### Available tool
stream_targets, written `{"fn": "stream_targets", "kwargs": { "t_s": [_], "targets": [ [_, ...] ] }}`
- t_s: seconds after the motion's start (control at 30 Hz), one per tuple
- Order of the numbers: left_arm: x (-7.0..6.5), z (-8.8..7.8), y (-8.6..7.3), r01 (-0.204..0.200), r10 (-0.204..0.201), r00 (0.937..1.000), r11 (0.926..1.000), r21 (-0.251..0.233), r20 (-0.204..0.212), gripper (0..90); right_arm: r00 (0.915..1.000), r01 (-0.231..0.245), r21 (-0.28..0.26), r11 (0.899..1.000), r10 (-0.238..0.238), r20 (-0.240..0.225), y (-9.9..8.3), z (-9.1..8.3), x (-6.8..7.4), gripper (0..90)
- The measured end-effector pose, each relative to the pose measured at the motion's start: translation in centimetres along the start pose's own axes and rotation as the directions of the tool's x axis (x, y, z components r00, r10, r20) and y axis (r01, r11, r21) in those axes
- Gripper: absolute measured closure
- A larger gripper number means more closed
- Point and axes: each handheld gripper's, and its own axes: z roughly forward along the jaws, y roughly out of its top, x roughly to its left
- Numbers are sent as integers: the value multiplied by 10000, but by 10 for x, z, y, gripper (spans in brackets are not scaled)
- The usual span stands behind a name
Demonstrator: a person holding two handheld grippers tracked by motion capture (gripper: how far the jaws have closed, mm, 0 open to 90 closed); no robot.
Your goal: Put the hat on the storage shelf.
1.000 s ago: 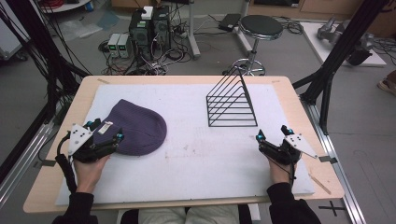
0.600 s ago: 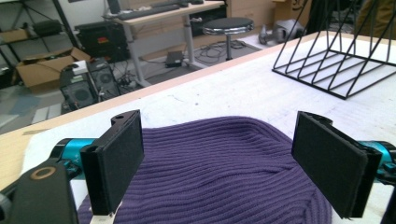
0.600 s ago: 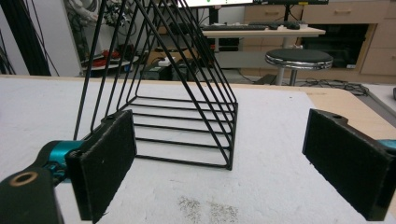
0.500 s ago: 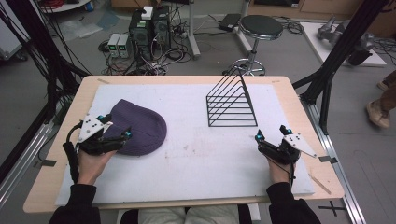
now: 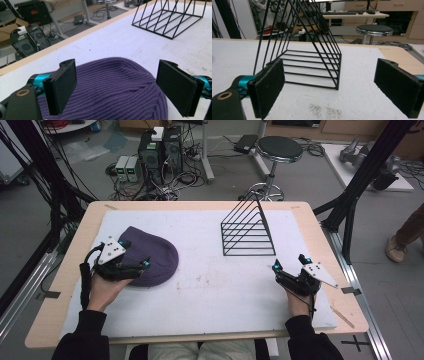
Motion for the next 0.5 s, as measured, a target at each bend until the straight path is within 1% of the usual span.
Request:
{"fn": "stream_targets", "kwargs": {
  "t_s": [0.03, 0.13, 0.27, 0.33, 0.37, 0.4, 0.43, 0.47, 0.5],
  "targets": [
    [0, 2, 0, -28, 26, 9999, 9998, 177, 113, 171, 10000, 44, -13, 10000, -44, -12, 0, 1, 0, 89],
    [0, 5, 1, -44, 34, 9995, 9994, 335, 306, 171, 10000, 34, 15, 10000, -34, -44, 0, 1, 0, 89],
    [-3, 12, 4, -374, 329, 9974, 9969, 692, 648, 170, 10000, -13, 62, 10000, 13, -31, -1, 1, 0, 89],
    [-6, 16, 6, -439, 373, 9958, 9959, 795, 831, 170, 10000, 7, 45, 10000, -7, -32, -1, 2, 0, 89],
    [-6, 16, 6, -439, 373, 9958, 9959, 795, 831, 169, 10000, 7, 45, 10000, -7, -32, -1, 2, 0, 89],
    [-7, 18, 7, -487, 402, 9946, 9949, 888, 958, 169, 10000, -3, 55, 10000, 3, -40, -1, 1, -1, 89],
    [-8, 22, 7, -532, 408, 9928, 9925, 1099, 1123, 169, 10000, -28, 67, 10000, 29, -52, -1, 1, 0, 89],
    [-8, 22, 7, -532, 408, 9928, 9925, 1099, 1123, 169, 10000, -28, 67, 10000, 29, -52, -1, 1, 0, 89],
    [-9, 24, 7, -554, 406, 9919, 9909, 1223, 1206, 169, 10000, -25, 67, 10000, 25, -55, -1, 1, -1, 88]
  ]
}}
